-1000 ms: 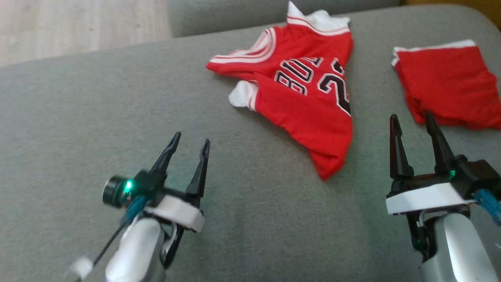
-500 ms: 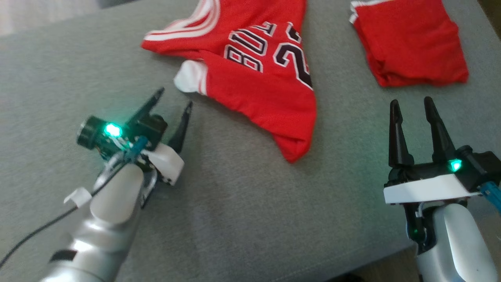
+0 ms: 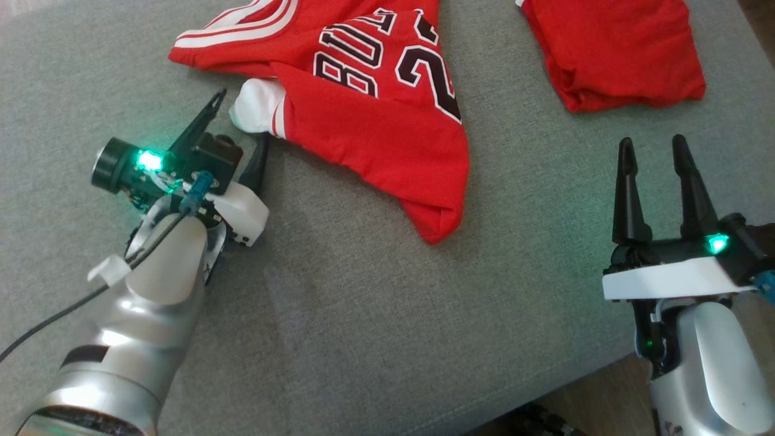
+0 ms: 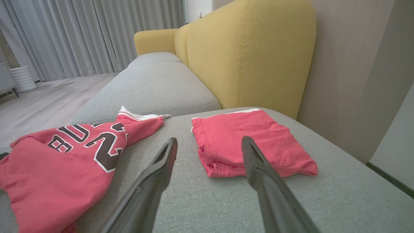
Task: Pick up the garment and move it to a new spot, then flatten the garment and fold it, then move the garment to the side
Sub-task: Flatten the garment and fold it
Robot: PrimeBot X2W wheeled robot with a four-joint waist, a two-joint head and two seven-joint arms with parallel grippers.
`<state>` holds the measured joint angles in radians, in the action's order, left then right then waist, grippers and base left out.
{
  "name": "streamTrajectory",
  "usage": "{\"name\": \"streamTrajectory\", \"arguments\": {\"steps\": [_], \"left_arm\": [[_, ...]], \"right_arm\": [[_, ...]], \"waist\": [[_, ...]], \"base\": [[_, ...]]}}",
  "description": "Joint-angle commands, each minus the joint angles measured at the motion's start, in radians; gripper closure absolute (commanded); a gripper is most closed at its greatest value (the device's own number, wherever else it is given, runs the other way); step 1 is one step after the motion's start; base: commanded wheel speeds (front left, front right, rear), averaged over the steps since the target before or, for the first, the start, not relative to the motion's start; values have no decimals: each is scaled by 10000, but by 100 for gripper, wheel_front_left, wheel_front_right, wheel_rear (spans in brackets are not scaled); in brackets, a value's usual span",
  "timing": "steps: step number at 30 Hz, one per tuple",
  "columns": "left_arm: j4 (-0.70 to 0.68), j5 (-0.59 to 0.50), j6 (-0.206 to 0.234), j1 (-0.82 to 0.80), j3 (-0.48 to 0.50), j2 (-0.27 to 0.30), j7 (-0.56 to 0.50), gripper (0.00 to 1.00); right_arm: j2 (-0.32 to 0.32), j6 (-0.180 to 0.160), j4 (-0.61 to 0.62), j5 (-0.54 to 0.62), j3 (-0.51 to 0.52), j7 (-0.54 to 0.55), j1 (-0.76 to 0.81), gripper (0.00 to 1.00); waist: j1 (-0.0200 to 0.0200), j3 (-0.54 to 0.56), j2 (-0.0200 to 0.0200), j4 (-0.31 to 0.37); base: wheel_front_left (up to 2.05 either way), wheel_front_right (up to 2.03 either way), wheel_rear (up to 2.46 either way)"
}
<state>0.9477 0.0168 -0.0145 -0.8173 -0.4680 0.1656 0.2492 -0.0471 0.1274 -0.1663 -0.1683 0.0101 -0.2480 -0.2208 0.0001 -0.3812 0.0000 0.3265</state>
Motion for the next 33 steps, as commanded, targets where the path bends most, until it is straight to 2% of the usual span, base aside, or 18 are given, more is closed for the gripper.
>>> {"name": "streamTrajectory", "arguments": {"steps": [1,2,7,14,23,33], "left_arm": [[-70,95,30,-305,314,212,101,18],[-56,167,10,-312,354,208,110,100],[-387,333,-63,-230,432,272,121,100],[-1837,621,190,416,818,552,124,100],[-3316,882,900,1581,1631,1117,125,100],[-4003,926,1730,3287,2339,1996,125,100]], "right_arm": [[-32,33,231,-65,-233,-112,-229,0],[-32,33,221,-69,-248,-115,-245,0],[-32,33,184,-53,-187,-125,-261,0],[-32,33,41,22,-187,-132,-249,0],[-32,33,-234,74,-403,-114,-36,0],[-32,33,-469,79,-622,115,384,0]], "waist": [[-1,-23,0,11],[-1,-27,0,8],[-1,18,0,-103],[-1,404,0,-571],[-1,1305,0,-1616],[-1,2170,0,-2984]], "base": [[0,0,0],[0,0,0],[0,0,0],[0,0,0],[0,0,0],[0,0,0]]}}
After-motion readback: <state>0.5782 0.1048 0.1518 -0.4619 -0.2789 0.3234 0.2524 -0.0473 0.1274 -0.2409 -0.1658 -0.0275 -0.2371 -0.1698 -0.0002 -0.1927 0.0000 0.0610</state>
